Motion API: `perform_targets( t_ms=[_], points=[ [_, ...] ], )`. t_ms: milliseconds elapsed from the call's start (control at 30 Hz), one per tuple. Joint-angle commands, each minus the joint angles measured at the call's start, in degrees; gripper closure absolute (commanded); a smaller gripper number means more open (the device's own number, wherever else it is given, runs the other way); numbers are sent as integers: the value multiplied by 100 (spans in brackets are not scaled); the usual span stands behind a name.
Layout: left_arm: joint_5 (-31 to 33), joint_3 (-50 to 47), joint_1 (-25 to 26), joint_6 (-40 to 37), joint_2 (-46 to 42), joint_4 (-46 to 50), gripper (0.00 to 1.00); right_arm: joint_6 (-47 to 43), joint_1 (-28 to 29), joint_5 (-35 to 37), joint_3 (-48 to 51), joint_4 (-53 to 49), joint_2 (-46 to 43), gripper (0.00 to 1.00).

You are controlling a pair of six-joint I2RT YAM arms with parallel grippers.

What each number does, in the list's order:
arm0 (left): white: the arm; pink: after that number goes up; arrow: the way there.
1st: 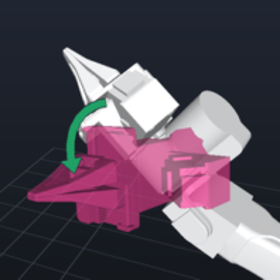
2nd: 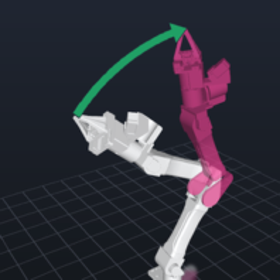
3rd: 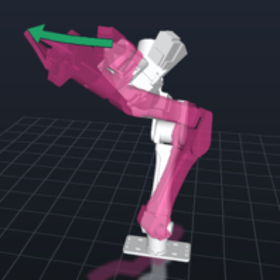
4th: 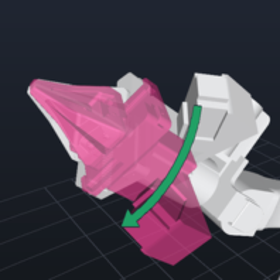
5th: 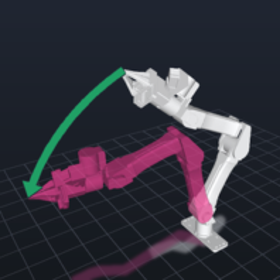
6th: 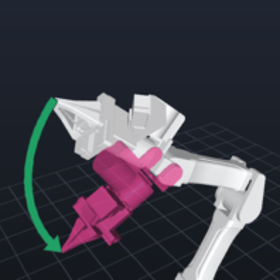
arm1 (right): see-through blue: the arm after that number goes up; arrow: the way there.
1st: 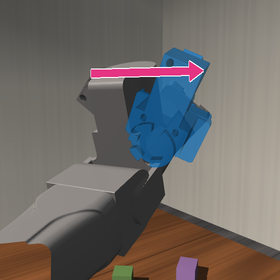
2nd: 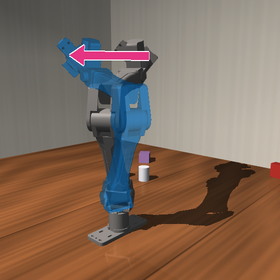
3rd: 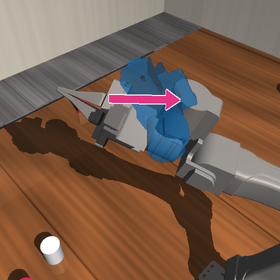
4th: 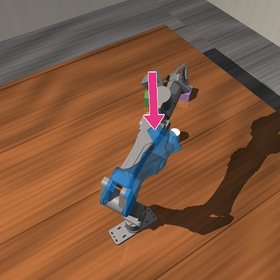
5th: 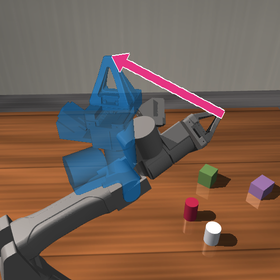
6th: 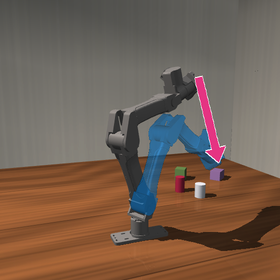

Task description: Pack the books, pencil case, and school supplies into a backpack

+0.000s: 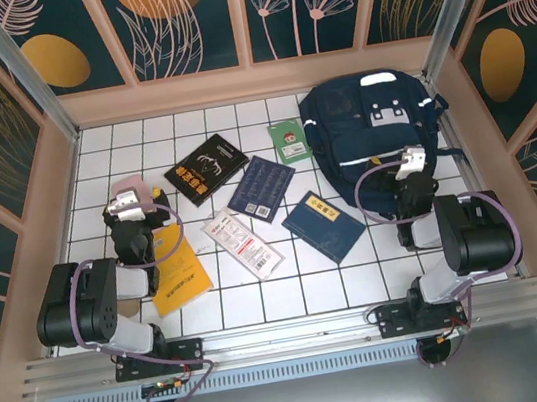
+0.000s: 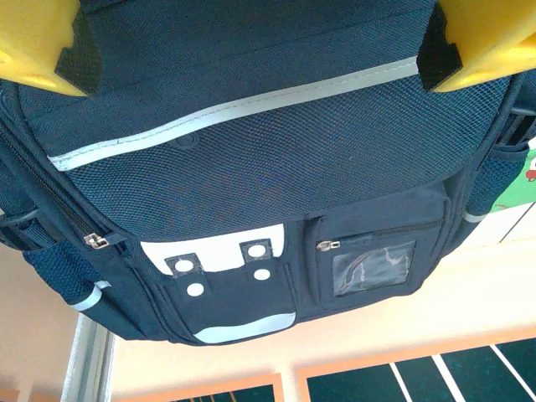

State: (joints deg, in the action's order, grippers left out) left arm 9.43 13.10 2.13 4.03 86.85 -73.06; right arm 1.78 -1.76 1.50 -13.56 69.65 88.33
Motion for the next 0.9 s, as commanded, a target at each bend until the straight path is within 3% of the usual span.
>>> perform_targets(
  t_ms=[0, 867],
  points=[
    [-31, -27, -37, -88, 14, -116, 1, -28, 28, 53, 11, 146, -37, 1],
    [-10, 24, -72, -36, -40, 5, 1, -2, -47, -35, 3, 128, -50, 1]
  ],
)
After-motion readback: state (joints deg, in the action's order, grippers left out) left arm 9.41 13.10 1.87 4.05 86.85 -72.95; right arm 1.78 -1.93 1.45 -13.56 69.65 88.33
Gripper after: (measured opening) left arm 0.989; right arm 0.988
